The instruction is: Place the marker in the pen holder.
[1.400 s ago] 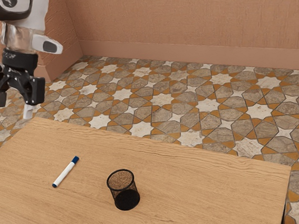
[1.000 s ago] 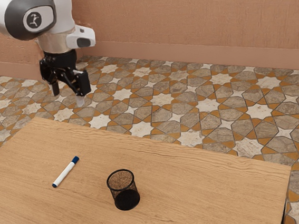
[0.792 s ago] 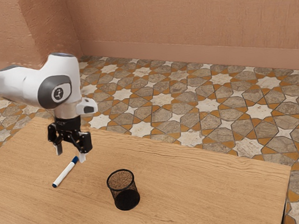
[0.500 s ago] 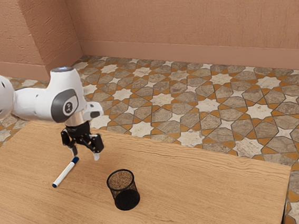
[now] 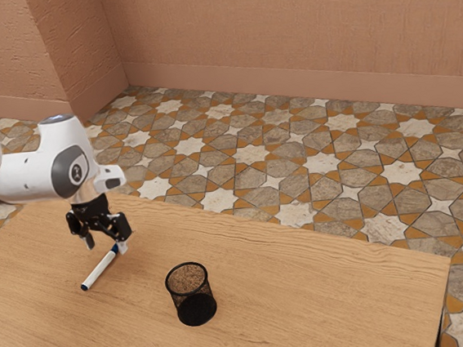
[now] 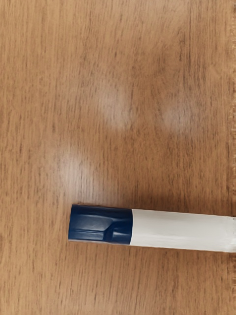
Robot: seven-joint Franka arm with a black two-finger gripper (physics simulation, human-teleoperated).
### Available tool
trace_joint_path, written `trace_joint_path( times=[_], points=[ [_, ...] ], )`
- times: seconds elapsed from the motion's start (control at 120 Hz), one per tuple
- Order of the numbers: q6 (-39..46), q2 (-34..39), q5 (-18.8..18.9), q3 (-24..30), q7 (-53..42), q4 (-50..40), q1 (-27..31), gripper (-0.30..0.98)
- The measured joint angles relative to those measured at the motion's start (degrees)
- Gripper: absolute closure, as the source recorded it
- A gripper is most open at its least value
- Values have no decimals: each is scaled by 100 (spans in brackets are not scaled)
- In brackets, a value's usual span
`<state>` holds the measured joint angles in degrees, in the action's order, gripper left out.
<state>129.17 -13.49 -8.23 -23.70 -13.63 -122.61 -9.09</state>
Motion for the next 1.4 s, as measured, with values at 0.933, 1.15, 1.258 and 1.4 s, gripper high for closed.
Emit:
trace_joint_path(
  times=[0.933, 1.15, 1.258, 1.4],
  points=[
    [645, -628, -647, 37, -2030, 121, 348, 28],
    [661, -665, -662, 41, -2147, 113, 397, 41],
    [665, -714, -677, 41, -2186, 113, 399, 45],
    [668, -736, -720, 41, -2227, 114, 393, 52]
  ],
)
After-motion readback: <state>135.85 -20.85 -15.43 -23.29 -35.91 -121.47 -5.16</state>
